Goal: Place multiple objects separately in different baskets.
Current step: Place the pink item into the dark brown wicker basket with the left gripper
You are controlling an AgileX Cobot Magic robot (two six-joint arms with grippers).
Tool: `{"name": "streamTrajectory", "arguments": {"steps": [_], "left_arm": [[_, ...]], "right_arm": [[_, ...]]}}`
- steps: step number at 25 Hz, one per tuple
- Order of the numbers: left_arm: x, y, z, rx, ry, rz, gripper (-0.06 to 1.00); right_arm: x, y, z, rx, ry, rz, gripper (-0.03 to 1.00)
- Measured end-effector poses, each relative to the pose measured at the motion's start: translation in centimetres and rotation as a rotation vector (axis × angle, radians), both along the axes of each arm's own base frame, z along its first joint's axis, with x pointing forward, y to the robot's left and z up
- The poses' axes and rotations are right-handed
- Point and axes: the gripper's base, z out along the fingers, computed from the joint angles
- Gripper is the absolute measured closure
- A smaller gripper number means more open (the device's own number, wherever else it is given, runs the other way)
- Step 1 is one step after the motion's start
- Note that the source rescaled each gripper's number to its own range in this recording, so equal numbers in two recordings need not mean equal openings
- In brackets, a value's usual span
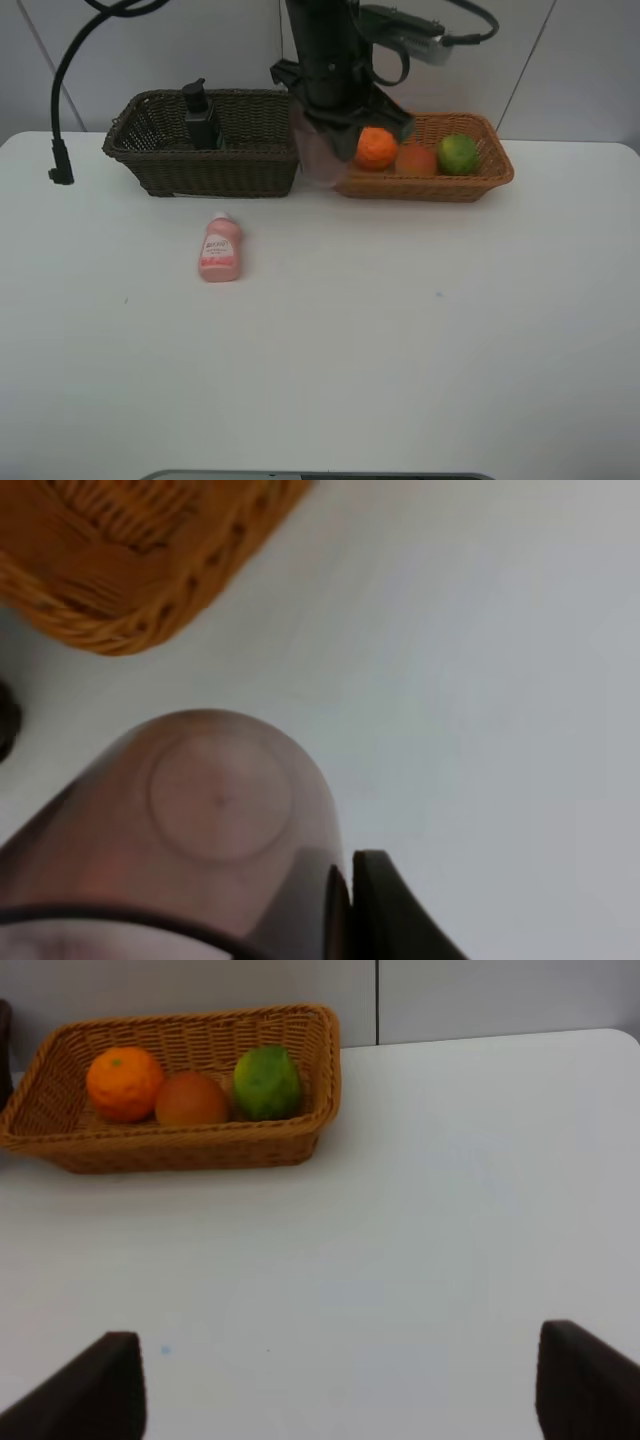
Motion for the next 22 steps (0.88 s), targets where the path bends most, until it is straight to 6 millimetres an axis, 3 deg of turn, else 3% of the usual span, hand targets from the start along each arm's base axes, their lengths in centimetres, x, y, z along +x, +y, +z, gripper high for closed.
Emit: {"name": "streamTrajectory", "arguments": {"steps": [4, 10, 16, 22], "left_arm": [[1.9, 2.9, 1.5, -0.008, -0.032, 0.135, 0.94], [4.6, 6.6, 1.9, 0.027, -0.106, 0.261, 0.94], [6.1, 7.2, 2.3, -0.031, -0.206, 0.281, 0.94], [7.1, 6.9, -0.4, -0.006, -0.181, 0.279, 0.94]], "right_arm": [[0.0, 0.0, 0.0, 0.000, 0.000, 0.000, 0.36], [0.0, 0.0, 0.0, 0.000, 0.000, 0.000, 0.36], [0.0, 0.0, 0.0, 0.000, 0.000, 0.000, 0.36], [0.0, 0.0, 0.0, 0.000, 0.000, 0.000, 0.36]]}}
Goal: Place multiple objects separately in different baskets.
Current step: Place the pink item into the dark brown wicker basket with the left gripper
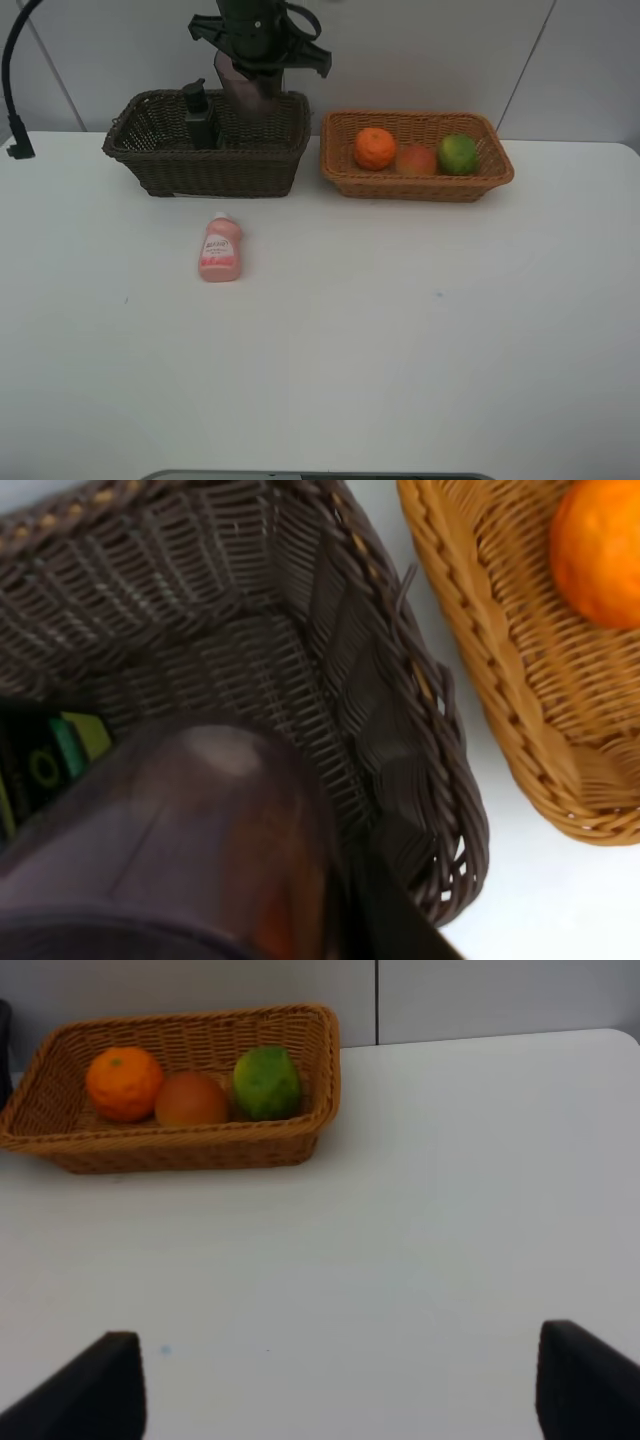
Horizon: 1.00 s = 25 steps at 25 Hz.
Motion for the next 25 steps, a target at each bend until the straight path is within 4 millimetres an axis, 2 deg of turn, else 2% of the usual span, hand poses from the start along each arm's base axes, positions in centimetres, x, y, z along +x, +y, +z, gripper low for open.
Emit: {"name": "streamTrajectory", "arguments": {"steps": [5, 13, 20, 23, 25], "left_arm": [[1.1, 0.3, -2.8, 0.021, 0.035, 0.014, 0.94], [2.5, 0.9, -4.1, -0.007, -0.006, 0.021, 0.94], [2.8, 0.7, -6.4, 0.008, 0.038, 0.025, 0.93], [2.7, 0.7, -6.5, 0.000, 0.054, 0.029, 0.85], [2.6, 0.7, -6.5, -0.004, 0.058, 0.031, 0.68]], "right_arm": [[0.0, 0.0, 0.0, 0.000, 0.000, 0.000, 0.36], [0.0, 0.0, 0.0, 0.000, 0.000, 0.000, 0.36], [0.0, 0.0, 0.0, 0.000, 0.000, 0.000, 0.36], [0.0, 0.0, 0.0, 0.000, 0.000, 0.000, 0.36], [0.0, 0.0, 0.0, 0.000, 0.000, 0.000, 0.36]]}}
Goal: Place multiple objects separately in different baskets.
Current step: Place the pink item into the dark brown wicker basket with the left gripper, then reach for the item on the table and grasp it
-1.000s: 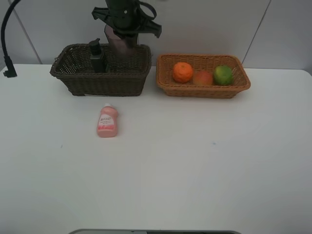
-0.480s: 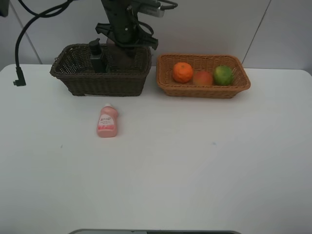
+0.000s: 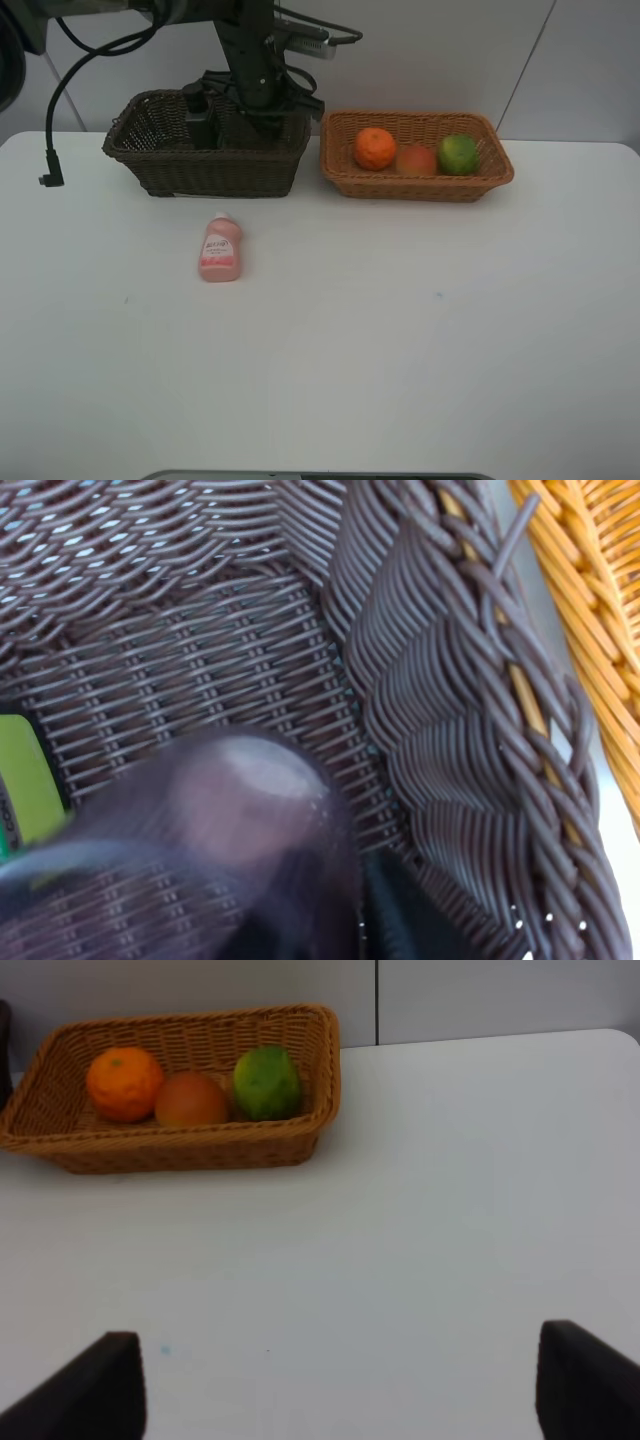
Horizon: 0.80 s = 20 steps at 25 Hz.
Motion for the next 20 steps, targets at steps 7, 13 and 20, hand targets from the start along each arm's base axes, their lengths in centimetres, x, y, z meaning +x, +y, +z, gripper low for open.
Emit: {"name": "streamTrajectory", "arguments": {"steps": [7, 13, 20], "left_arm": [[-0.3, 0.1, 1.5, -0.013, -0.014, 0.005, 0.00], [-1.3, 0.4, 5.1, -0.045, -0.042, 0.010, -0.04], [-3.7, 0.5, 7.5, -0.009, 0.060, 0.017, -0.04]], "right_arm": [[0.0, 0.0, 0.0, 0.000, 0.000, 0.000, 0.36], [0.0, 0.0, 0.0, 0.000, 0.000, 0.000, 0.36], [0.0, 0.0, 0.0, 0.000, 0.000, 0.000, 0.36]]}}
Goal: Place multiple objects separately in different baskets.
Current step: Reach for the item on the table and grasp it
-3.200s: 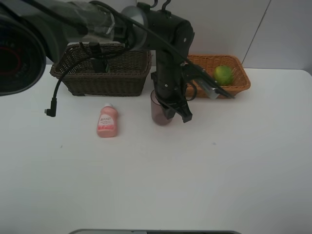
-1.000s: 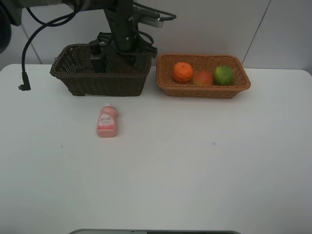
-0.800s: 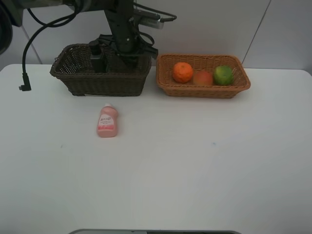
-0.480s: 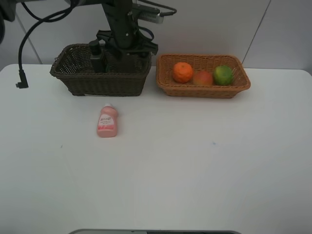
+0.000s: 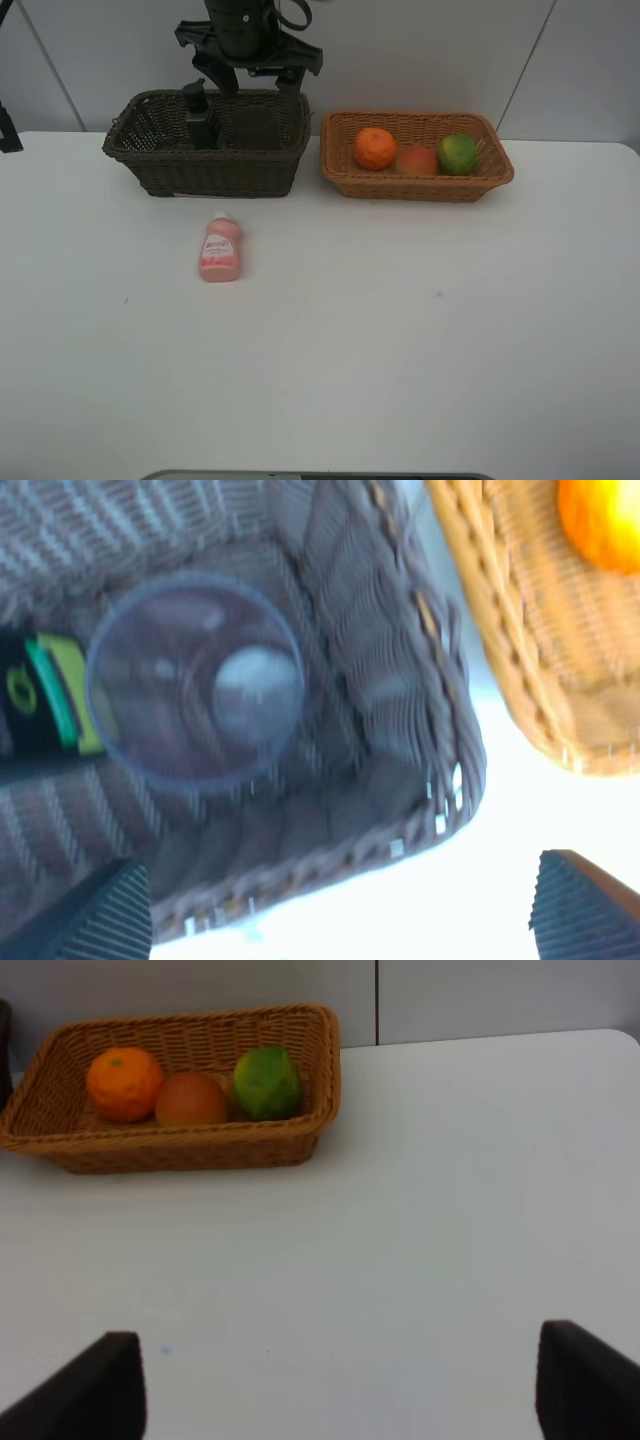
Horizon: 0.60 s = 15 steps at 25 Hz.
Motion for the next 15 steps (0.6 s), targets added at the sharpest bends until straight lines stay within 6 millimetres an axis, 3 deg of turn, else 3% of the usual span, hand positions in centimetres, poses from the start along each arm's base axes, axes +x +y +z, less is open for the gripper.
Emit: {"name": "streamTrajectory", "arguments": {"steps": [9, 15], "left_arm": [[-3.9, 1.3, -0.2, 0.014, 0.100, 0.130, -0.04], [-7.1, 3.2, -2.9, 0.046, 0.209, 0.239, -0.04]], "right_arm": [[0.0, 0.0, 0.0, 0.000, 0.000, 0.000, 0.36], [0.0, 0.0, 0.0, 0.000, 0.000, 0.000, 0.36]]}}
